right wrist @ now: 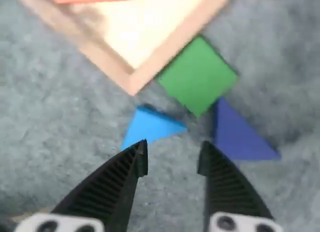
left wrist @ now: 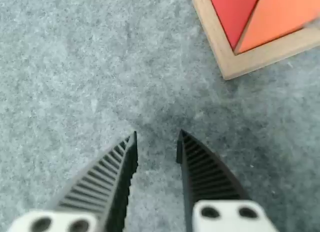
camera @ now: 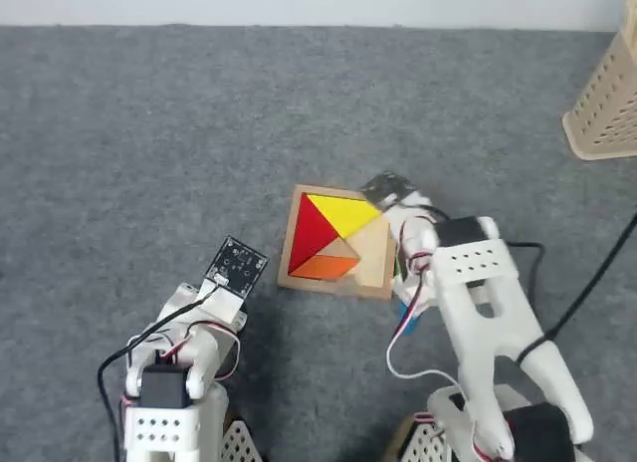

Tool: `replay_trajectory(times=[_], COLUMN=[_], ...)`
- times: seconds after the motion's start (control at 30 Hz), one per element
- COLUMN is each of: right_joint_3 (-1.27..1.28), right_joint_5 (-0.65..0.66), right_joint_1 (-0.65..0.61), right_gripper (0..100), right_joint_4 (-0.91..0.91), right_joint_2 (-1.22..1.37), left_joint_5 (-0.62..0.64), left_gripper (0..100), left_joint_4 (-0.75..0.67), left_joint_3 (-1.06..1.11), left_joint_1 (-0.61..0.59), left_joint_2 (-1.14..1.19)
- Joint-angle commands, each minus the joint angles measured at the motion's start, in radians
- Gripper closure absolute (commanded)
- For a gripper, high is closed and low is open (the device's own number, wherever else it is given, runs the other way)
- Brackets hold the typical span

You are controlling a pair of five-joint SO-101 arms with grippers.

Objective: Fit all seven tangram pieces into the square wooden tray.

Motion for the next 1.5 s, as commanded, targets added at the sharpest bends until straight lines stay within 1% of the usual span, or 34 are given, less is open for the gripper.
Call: replay_trajectory(times=[0.0,0.1,0.17,0.37,0.5,0.6,0.73,0.83,1.0,1.13,1.27,1.4,1.47], right_joint_3=[-0.034,-0.072,-0.101,-0.189,-0.245,-0.273,-0.292,-0.292,-0.292,-0.290,-0.285,-0.285,-0.290], right_joint_5=[0.068,0.009,0.014,0.120,0.121,0.146,0.285,0.353,0.358,0.364,0.451,0.402,0.354], right_joint_1=[-0.035,-0.035,-0.031,-0.031,-0.031,-0.031,-0.030,-0.030,-0.027,0.039,0.113,0.127,0.127], right_gripper=[77.5,76.0,76.0,76.0,76.0,76.0,76.0,76.2,76.3,76.4,76.4,77.1,81.6], right_joint_4=[-0.021,-0.022,-0.044,-0.104,-0.128,-0.160,-0.165,-0.170,-0.171,-0.170,-0.162,-0.166,-0.170], right_joint_2=[-0.035,0.042,0.105,0.255,0.337,0.395,0.458,0.492,0.524,0.521,0.527,0.524,0.518], left_joint_5=[0.008,0.008,0.008,0.008,0.008,0.008,0.008,0.008,0.008,0.008,0.008,0.008,0.008], left_gripper=[88,88,88,88,88,88,88,88,88,88,88,88,88], left_joint_4=[0.000,0.000,0.000,0.000,0.000,0.000,0.000,0.000,0.000,0.000,0.000,0.000,0.000], left_joint_3=[-0.013,-0.013,-0.013,-0.013,-0.013,-0.013,-0.013,-0.013,-0.013,-0.013,-0.013,-0.013,-0.013], left_joint_1=[-0.005,-0.005,-0.005,-0.005,-0.005,-0.005,-0.005,-0.005,-0.005,-0.005,-0.005,-0.005,-0.005], left_joint_2=[-0.021,-0.021,-0.021,-0.021,-0.021,-0.021,-0.021,-0.021,-0.021,-0.021,-0.021,-0.021,-0.021])
